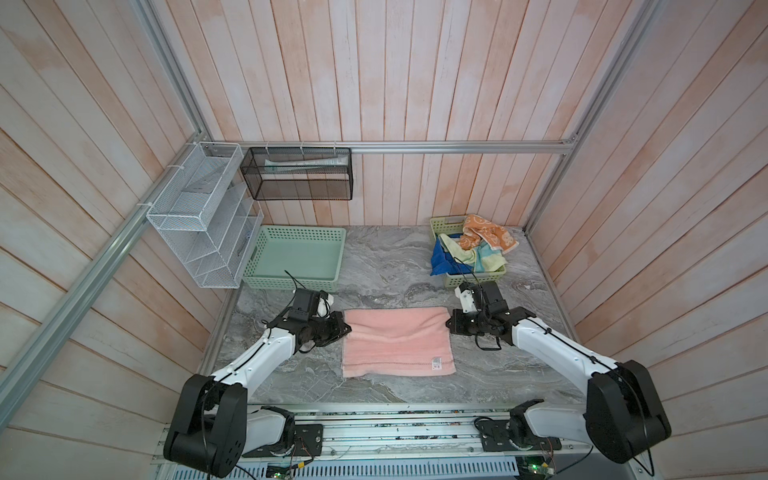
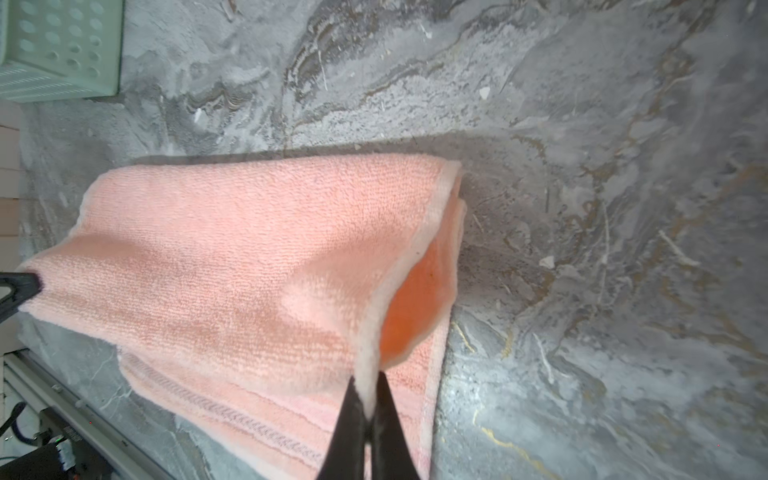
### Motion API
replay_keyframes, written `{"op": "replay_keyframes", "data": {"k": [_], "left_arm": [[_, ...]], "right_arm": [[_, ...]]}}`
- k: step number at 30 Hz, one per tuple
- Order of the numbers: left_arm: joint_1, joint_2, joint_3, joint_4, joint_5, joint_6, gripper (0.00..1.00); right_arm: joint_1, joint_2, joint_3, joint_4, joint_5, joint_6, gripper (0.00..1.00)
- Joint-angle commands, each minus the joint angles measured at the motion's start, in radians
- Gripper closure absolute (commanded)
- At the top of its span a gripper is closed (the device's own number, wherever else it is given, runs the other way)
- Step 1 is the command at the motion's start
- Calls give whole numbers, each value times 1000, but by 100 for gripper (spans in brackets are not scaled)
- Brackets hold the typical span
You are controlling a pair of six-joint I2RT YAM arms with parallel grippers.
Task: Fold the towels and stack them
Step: 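Fold the held far edge toward the robot onto the near edge with both grippers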
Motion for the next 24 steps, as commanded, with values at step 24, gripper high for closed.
{"op": "replay_keyframes", "data": {"k": [24], "left_arm": [[-3, -267, -183, -156, -6, -139, 100]], "right_arm": [[84, -284, -177, -179, -41, 241, 100]]}}
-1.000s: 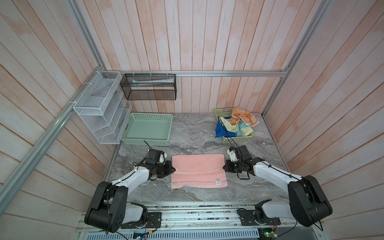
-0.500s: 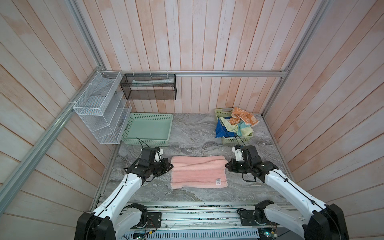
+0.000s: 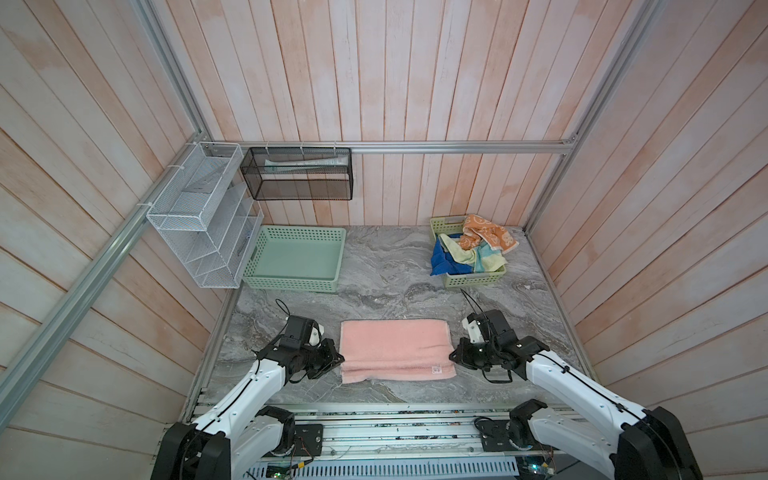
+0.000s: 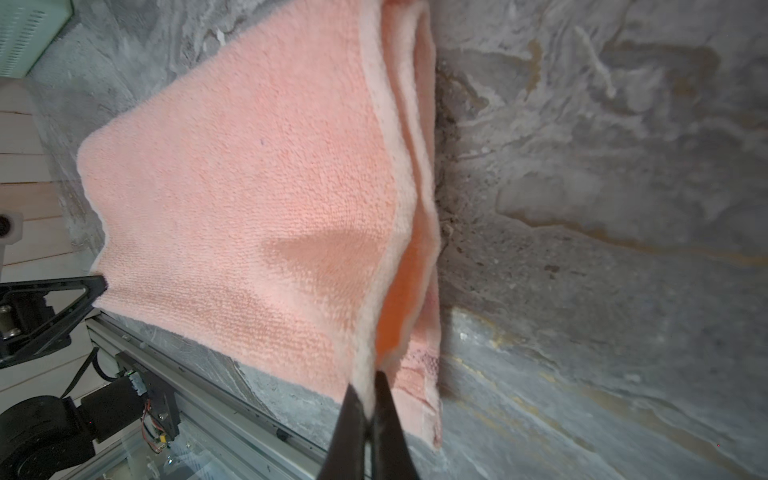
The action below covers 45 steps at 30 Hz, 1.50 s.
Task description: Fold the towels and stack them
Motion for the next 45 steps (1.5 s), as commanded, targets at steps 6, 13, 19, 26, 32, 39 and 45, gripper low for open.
{"op": "replay_keyframes", "data": {"k": [6, 13, 19, 26, 32, 39, 45], "left_arm": [[-8, -98, 43, -150, -20, -11, 100], [-39, -141, -9, -172, -59, -82, 80], [-41, -61, 68, -209, -202, -34, 49], [-38, 38, 65, 1, -109, 28, 41], [-33, 193, 35, 147, 11, 83, 40], [-26, 242, -41, 316, 56, 64, 42], [-9, 340, -73, 449, 93, 59, 49]], "right_arm": [[6, -108, 80, -208, 41, -3, 100], [8, -125, -63, -129, -10, 53, 80], [20, -96, 38, -212, 72, 12, 51], [45, -59, 128, -222, 149, -22, 51], [166, 40, 169, -65, 159, -3, 51], [262, 277, 157, 228, -16, 6, 52], [293, 378, 171, 259, -11, -41, 53]]}}
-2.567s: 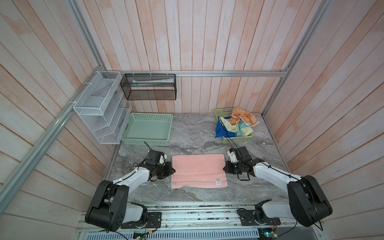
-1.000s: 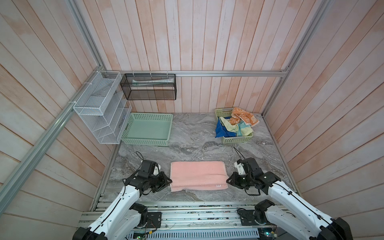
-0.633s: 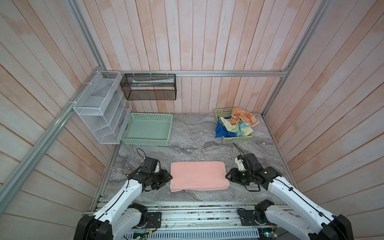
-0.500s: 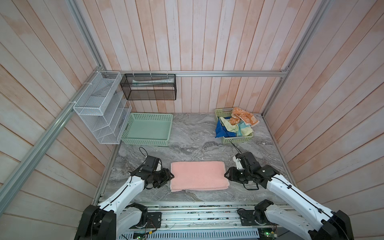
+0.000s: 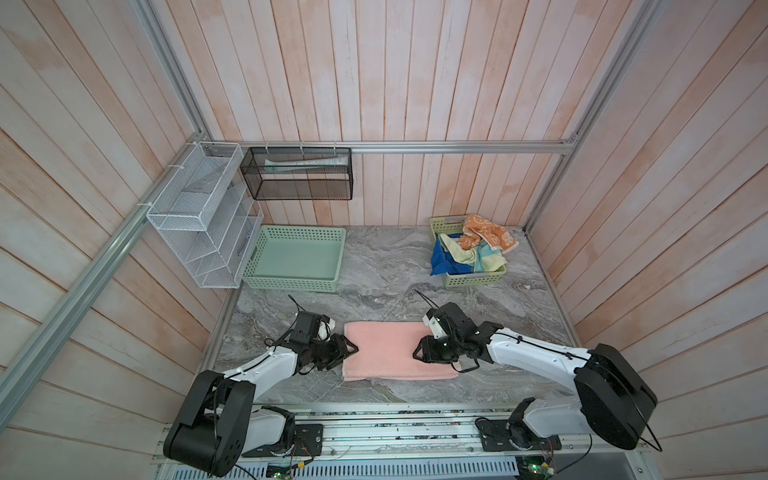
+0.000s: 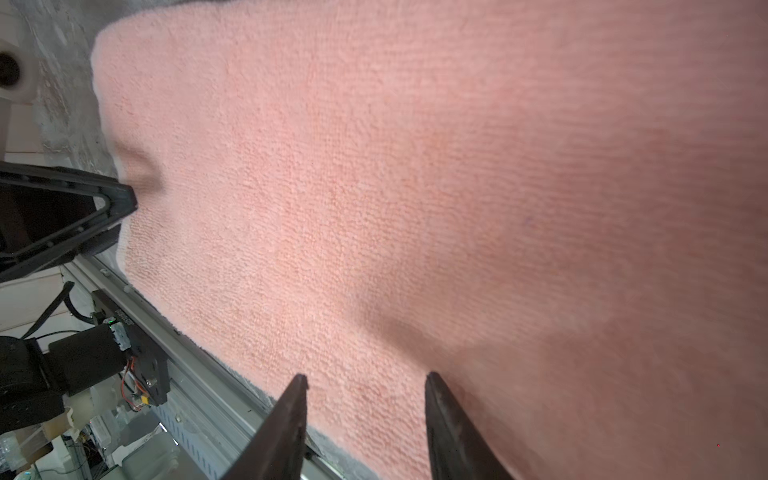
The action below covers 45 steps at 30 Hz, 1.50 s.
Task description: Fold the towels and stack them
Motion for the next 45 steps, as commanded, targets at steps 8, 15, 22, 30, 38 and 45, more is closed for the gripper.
{"op": "replay_keyframes", "data": {"k": [8, 15, 22, 30, 38, 45], "left_arm": [[14, 188, 6, 98, 34, 46, 58], [11, 229, 66, 71, 8, 67, 75], [-7, 284, 176, 30, 36, 138, 100], [-6, 293, 614, -359, -208, 365, 100], [110, 433, 1099, -630, -308, 613, 100], [272, 640, 1242, -609, -195, 702, 100]], "right_arm": [[9, 98, -27, 110, -32, -59, 53], [9, 137, -8, 67, 85, -119, 54], [2, 111, 39, 31, 132, -182, 55], [3, -35, 52, 73, 184, -183, 55], [2, 28, 78, 44, 144, -202, 56], [2, 28, 56, 80, 131, -185, 57]]}}
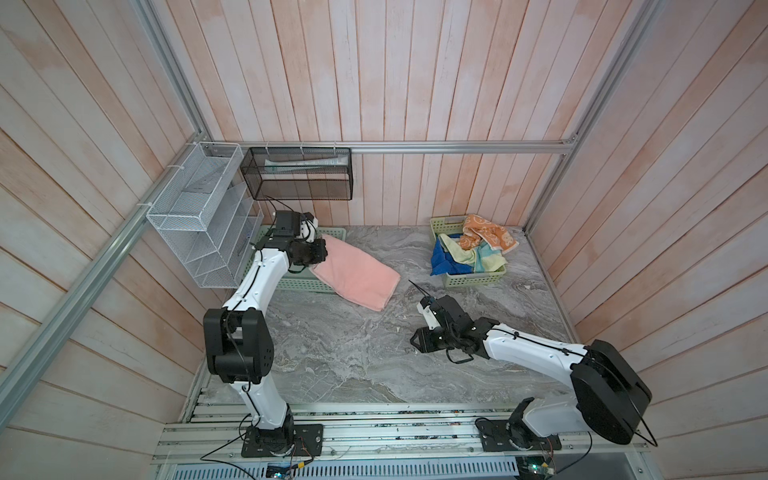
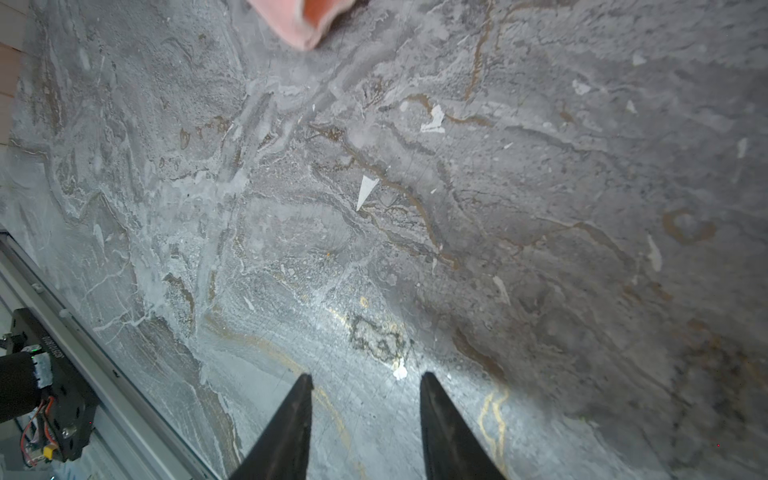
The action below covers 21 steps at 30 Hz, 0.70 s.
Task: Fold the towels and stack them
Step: 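Lift the towel toward the green basket with left gripper while right draws back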
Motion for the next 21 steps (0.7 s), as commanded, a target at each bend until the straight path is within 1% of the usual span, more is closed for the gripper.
{"op": "replay_keyframes", "data": {"k": [1, 3, 4, 6, 9, 13, 18, 21], "left_arm": [[19, 146, 48, -67, 71, 77, 100], [17, 196, 41, -59, 115, 50, 100], [14, 200, 23, -41, 131, 31, 100], [-1, 180, -50, 22, 161, -32, 100], [-27, 134, -150, 98, 230, -87, 100], [-64, 86, -239, 119, 241, -127, 100], [-136, -13, -380, 206, 256, -261, 100], [-179, -56, -392, 201, 240, -284, 100]], "right_arm": [[-1, 12, 5, -2, -18, -3, 56], [0, 16, 8, -13, -15, -7, 57], [0, 14, 4, -16, -13, -7, 57], [-1, 3, -12, -12, -12, -1, 57], [0, -13, -34, -3, -21, 6, 57], [0, -37, -55, -5, -20, 9, 57], [0, -71, -81, -7, -15, 24, 57], [-1, -87, -96, -5, -18, 37, 57]]}}
